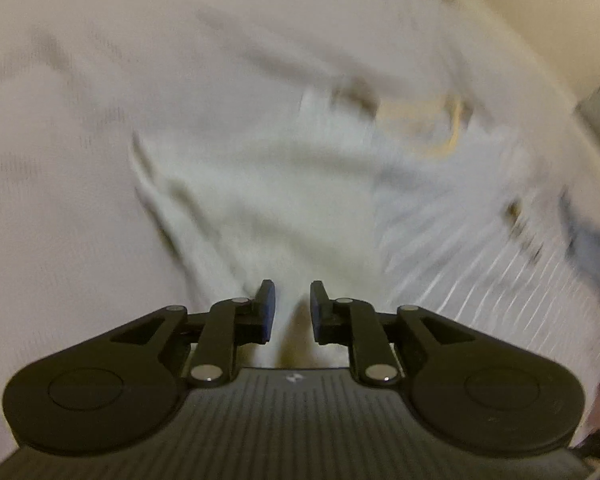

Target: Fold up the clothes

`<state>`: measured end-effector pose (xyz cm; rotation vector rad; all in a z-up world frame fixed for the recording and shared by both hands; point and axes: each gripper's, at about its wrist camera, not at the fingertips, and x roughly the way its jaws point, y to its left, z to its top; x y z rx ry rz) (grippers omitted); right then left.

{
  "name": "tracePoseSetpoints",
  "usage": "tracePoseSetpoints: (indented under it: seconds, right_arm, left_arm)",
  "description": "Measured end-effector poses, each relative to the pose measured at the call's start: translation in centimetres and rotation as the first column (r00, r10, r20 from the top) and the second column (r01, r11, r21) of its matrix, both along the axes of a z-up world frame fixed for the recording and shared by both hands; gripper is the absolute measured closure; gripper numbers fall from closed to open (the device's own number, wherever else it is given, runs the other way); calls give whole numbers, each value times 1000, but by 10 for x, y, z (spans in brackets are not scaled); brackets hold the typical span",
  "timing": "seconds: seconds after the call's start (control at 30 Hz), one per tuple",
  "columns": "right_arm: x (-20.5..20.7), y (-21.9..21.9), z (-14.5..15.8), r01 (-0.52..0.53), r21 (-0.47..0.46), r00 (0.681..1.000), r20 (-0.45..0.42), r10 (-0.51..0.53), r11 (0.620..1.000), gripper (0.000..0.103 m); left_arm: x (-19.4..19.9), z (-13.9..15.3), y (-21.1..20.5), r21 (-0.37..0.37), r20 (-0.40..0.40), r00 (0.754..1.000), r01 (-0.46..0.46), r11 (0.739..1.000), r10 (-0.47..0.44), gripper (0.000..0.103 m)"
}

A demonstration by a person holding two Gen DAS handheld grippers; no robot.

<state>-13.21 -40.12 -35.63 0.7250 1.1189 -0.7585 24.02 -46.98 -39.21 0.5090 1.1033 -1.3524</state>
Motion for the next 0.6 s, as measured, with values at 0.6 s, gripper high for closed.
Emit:
tracePoseSetpoints:
  seconds: [0.6]
  right_arm:
    - [-102,74,-15,37,117,999,6,-37,992,45]
  left_arm:
    - [-182,45,111,-15,-62,978,199,980,-199,76]
